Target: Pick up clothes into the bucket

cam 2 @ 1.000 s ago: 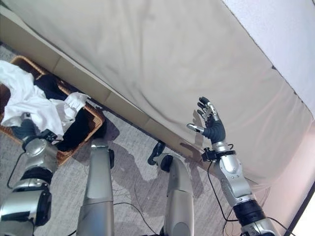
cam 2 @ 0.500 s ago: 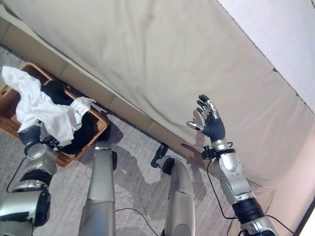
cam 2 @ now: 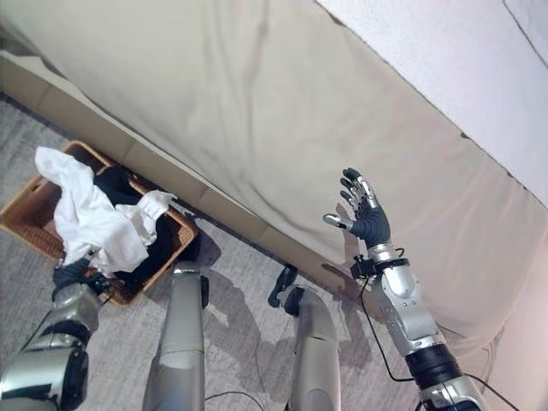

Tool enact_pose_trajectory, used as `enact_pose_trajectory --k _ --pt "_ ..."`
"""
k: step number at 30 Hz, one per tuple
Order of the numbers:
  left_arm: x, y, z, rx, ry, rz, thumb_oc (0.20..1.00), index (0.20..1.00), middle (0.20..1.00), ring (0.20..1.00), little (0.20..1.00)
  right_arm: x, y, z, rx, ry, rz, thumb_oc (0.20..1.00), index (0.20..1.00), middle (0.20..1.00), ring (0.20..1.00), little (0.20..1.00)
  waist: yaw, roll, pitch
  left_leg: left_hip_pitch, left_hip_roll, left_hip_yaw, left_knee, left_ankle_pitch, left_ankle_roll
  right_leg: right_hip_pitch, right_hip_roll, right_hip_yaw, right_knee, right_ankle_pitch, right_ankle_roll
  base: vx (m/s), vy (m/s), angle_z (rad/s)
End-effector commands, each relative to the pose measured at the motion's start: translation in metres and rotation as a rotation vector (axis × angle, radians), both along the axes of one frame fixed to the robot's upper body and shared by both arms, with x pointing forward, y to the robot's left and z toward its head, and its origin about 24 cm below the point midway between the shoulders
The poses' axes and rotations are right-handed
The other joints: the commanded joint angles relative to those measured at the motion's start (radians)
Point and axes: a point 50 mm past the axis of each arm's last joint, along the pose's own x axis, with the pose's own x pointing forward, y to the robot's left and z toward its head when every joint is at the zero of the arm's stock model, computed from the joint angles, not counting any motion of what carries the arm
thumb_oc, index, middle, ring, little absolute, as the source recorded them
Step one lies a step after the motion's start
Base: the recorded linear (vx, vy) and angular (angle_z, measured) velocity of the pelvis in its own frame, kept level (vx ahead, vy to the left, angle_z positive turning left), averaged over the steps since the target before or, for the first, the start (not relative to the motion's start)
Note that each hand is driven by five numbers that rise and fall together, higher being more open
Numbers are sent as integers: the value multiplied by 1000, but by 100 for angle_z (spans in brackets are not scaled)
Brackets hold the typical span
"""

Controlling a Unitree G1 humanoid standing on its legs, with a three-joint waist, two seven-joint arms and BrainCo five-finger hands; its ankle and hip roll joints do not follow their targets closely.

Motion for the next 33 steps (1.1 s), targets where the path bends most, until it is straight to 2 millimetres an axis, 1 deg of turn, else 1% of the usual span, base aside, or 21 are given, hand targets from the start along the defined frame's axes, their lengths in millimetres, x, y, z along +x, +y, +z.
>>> enact_pose_trajectory --k 1,2,4,5,11,14,15,16,17,18,19,20,21,22,23,24,25,27,30,31,33 --pt "-30 10 -19 -5 99 43 1000 1000 1000 1000 1000 -3 -15 9 -15 -47 -29 1000 1000 1000 1000 1000 -6 36 -42 52 40 -5 -40 -19 27 28 -2 45 -62 136 63 0 0 0" --pt "-46 15 -27 -21 145 67 1000 1000 1000 1000 1000 -3 -16 7 -26 -35 -30 1000 1000 1000 1000 1000 3 35 -47 83 42 -4 -66 -9 25 61 4 42 -89 141 62 1 -2 5" --pt "-53 16 -31 -25 170 72 1000 1000 1000 1000 1000 -4 -16 6 -32 -33 -28 1000 1000 1000 1000 1000 7 34 -48 101 42 -4 -75 -5 24 79 4 40 -101 143 62 22 3 3" --pt "-69 15 -43 -45 208 80 1000 1000 1000 1000 1000 -6 -21 4 -47 -21 -37 1000 1000 1000 1000 1000 18 39 -54 142 41 -3 -110 5 23 119 5 33 -131 146 60 44 -1 -1" --pt "-90 13 -53 -50 187 137 1000 1000 1000 1000 1000 -12 -28 -6 -58 13 -65 1000 1000 1000 1000 1000 46 54 -65 247 44 2 -201 36 13 228 4 19 -208 162 62 24 -5 5" --pt "-87 9 -51 -13 154 128 1000 1000 1000 1000 1000 -14 -30 -11 -58 29 -85 1000 1000 1000 1000 1000 59 62 -62 290 42 5 -233 48 12 272 6 10 -237 169 65 -1 17 2" --pt "-78 1 -46 55 90 79 1000 1000 1000 1000 1000 -15 -33 -15 -53 38 -108 1000 1000 1000 1000 1000 72 74 -60 323 38 7 -275 90 18 305 3 -7 -280 204 57 22 2 4" --pt "-79 0 -47 54 93 81 1000 1000 1000 1000 1000 -16 -33 -15 -55 40 -106 1000 1000 1000 1000 1000 70 73 -63 337 42 3 -274 63 12 316 8 3 -274 180 68 0 0 0" --pt "-62 -15 -28 127 -86 -3 1000 1000 1000 1000 1000 -19 -38 -21 -42 56 -147 1000 1000 1000 1000 1000 87 83 -62 365 34 4 -312 105 16 356 5 -22 -314 213 62 36 -23 2" --pt "-63 -16 -29 126 -84 -3 1000 1000 1000 1000 1000 -19 -38 -21 -42 57 -147 1000 1000 1000 1000 1000 87 85 -62 368 35 3 -316 107 16 360 5 -24 -317 215 62 -30 10 11" --pt "-59 -22 -21 148 -145 -41 1000 1000 1000 1000 1000 -21 -41 -24 -44 66 -159 1000 1000 1000 1000 1000 91 91 -64 384 32 2 -330 113 15 378 6 -31 -332 218 64 22 -19 17" --pt "-54 -27 -12 161 -212 -69 1000 1000 1000 1000 1000 -23 -43 -26 -42 74 -174 1000 1000 1000 1000 1000 95 94 -66 399 32 2 -341 118 13 397 2 -40 -341 219 66 68 -25 15" --pt "-48 -39 6 190 -332 -167 1000 1000 1000 1000 1000 -27 -50 -31 -52 93 -208 1000 1000 1000 1000 1000 103 105 -75 431 29 -2 -363 123 13 440 2 -54 -367 224 70 58 -20 11" --pt "-48 -40 6 189 -331 -167 1000 1000 1000 1000 1000 -27 -50 -32 -52 94 -208 1000 1000 1000 1000 1000 103 105 -74 433 29 -2 -364 124 13 442 2 -55 -369 225 70 91 -10 15" --pt "-42 -53 20 188 -420 -281 1000 1000 1000 1000 1000 -29 -55 -38 -69 118 -230 1000 1000 1000 1000 1000 105 116 -87 467 31 -1 -384 127 12 483 3 -62 -394 230 74 46 -5 14" --pt "-42 -53 20 188 -420 -281 1000 1000 1000 1000 1000 -30 -55 -38 -69 118 -230 1000 1000 1000 1000 1000 105 116 -85 470 32 -1 -385 127 12 486 3 -63 -396 231 74 91 10 9" --pt "-41 -63 22 159 -460 -335 1000 1000 1000 1000 1000 -31 -56 -42 -81 134 -234 1000 1000 1000 1000 1000 105 126 -103 505 33 4 -405 129 12 519 6 -63 -420 237 77 44 13 0" --pt "-40 -68 21 137 -466 -367 1000 1000 1000 1000 1000 -31 -56 -43 -87 141 -238 1000 1000 1000 1000 1000 103 131 -110 528 35 8 -419 131 12 537 6 -62 -436 241 78 63 26 -4" --pt "-31 -95 32 109 -537 -541 1000 1000 1000 1000 1000 -27 -48 -49 -100 159 -220 1000 1000 1000 1000 1000 96 153 -147 619 50 33 -491 145 11 598 7 -60 -478 253 85 71 33 -15" --pt "-32 -95 32 109 -537 -541 1000 1000 1000 1000 1000 -27 -48 -49 -100 159 -220 1000 1000 1000 1000 1000 97 153 -145 622 50 33 -493 146 11 600 7 -60 -479 253 85 43 26 -20" --pt "-30 -109 31 43 -573 -608 1000 1000 1000 1000 1000 -28 -39 -51 -88 159 -190 1000 1000 1000 1000 1000 81 165 -171 673 50 54 -526 147 16 623 8 -49 -493 258 87 53 28 -16"
